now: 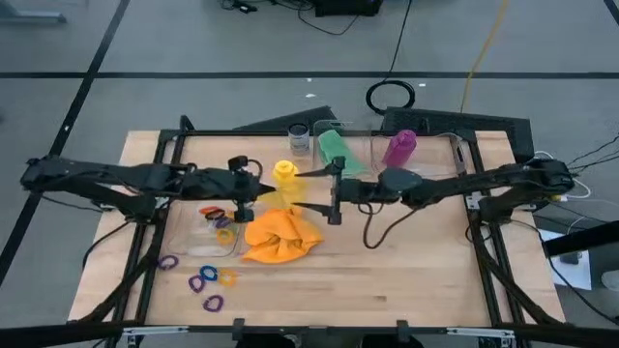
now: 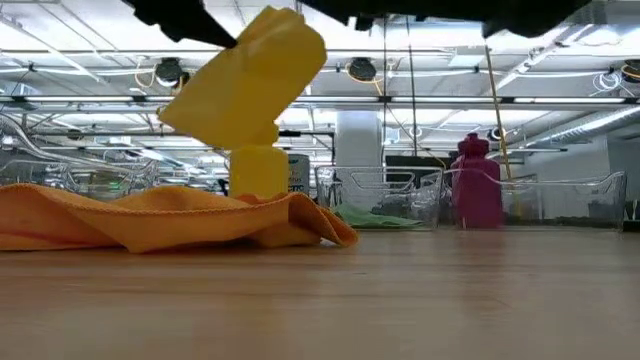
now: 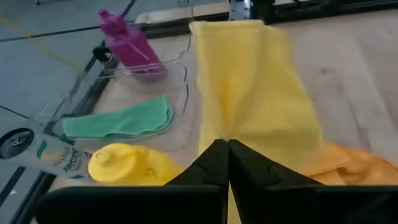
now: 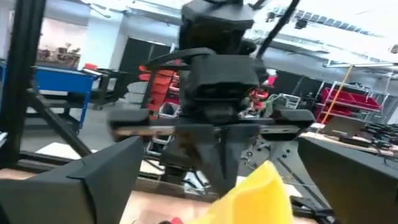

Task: Pick & Place Sports Items
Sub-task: Put the yellow towel into the top left transparent bin

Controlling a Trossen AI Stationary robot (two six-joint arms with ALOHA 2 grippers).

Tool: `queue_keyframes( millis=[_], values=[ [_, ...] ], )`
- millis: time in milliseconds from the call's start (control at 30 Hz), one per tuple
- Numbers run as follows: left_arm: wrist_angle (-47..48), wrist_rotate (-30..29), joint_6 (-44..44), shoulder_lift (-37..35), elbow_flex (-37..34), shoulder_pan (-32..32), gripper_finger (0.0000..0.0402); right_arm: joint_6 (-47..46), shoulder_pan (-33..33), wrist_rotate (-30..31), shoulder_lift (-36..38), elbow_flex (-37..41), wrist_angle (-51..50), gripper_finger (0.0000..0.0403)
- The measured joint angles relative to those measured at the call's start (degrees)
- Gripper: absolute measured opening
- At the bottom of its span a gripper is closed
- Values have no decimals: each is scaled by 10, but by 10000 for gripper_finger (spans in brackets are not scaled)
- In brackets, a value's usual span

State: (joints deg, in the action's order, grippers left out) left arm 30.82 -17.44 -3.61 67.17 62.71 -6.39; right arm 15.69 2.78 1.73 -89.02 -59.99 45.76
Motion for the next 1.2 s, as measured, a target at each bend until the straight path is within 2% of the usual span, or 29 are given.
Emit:
queue_keyframes(
  millis=[167, 367, 667, 900, 1033, 1200],
  values=[
    [-5, -40, -8, 33, 0, -10, 0, 3, -6, 10, -12, -20, -21, 330],
    [-17, -51, -19, 49, 0, -13, 0, 33, -7, 88, -12, -22, -73, 321],
    [-55, -54, -48, 47, 0, -25, 0, -3, -24, 88, -12, -22, -147, 313],
    [-54, -134, -57, 48, 0, -44, 0, -20, -35, 88, -12, -22, -217, 313],
    [-54, -142, -64, 47, 0, -50, 0, -31, -35, 91, -12, -22, -232, 311],
    [-50, -143, -62, 47, 0, -50, 0, -33, -35, 91, -12, -22, -233, 279]
  ],
)
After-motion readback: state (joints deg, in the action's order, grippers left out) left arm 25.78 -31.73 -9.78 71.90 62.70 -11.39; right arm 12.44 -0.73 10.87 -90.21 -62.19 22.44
